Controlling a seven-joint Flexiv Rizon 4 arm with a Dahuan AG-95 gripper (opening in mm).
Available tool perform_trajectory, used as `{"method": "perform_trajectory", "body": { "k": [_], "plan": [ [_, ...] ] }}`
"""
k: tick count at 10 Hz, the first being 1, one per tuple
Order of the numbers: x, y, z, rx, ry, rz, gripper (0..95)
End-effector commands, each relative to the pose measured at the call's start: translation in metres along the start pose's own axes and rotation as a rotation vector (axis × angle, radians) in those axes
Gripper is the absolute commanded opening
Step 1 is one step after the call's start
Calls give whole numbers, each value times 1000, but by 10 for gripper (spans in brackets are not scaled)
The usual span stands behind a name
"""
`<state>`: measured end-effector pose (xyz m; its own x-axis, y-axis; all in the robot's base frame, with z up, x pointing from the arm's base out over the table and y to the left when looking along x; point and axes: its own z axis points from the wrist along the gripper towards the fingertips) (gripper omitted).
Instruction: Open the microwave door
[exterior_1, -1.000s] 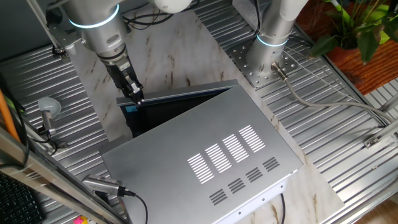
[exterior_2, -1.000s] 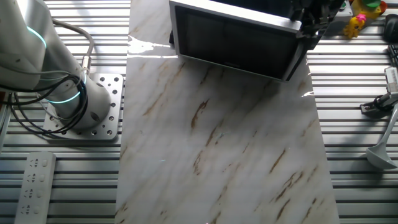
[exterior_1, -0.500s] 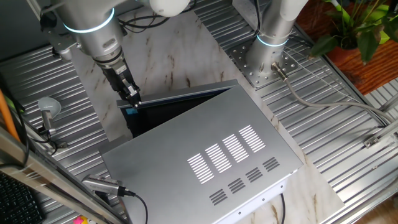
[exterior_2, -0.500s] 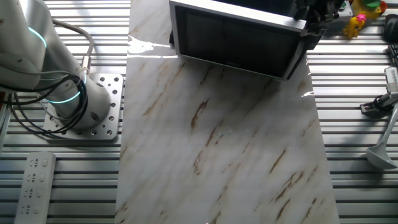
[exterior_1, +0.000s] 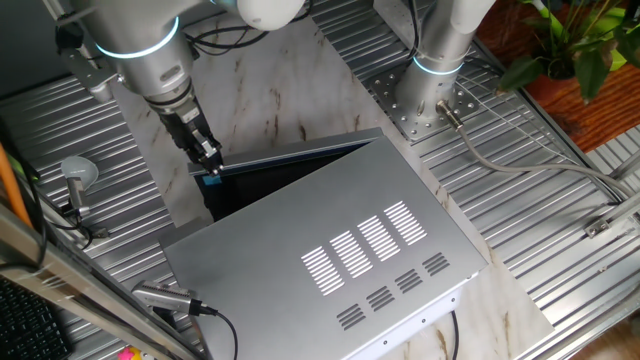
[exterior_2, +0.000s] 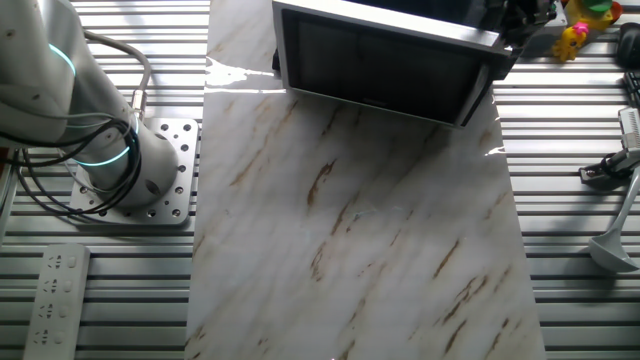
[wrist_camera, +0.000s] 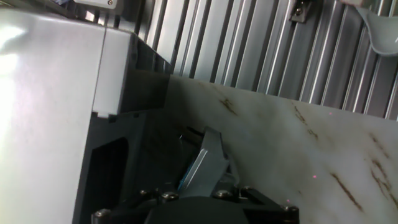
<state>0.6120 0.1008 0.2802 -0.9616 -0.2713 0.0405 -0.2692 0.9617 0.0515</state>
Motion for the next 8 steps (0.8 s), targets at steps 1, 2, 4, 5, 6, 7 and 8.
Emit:
{"method": "perform_trajectory", "body": {
  "k": [1,2,4,5,6,7,8],
  "plan": [
    [-3,3,-3,-8,1,9,380],
    [-5,5,-5,-11,1,15,380],
    [-10,13,-8,-22,2,38,380],
    [-11,16,-8,-26,1,46,380],
    [-13,23,-8,-32,1,70,380],
    [-15,27,-7,-32,0,78,190],
    [-18,31,-5,-34,-2,85,190]
  ]
}}
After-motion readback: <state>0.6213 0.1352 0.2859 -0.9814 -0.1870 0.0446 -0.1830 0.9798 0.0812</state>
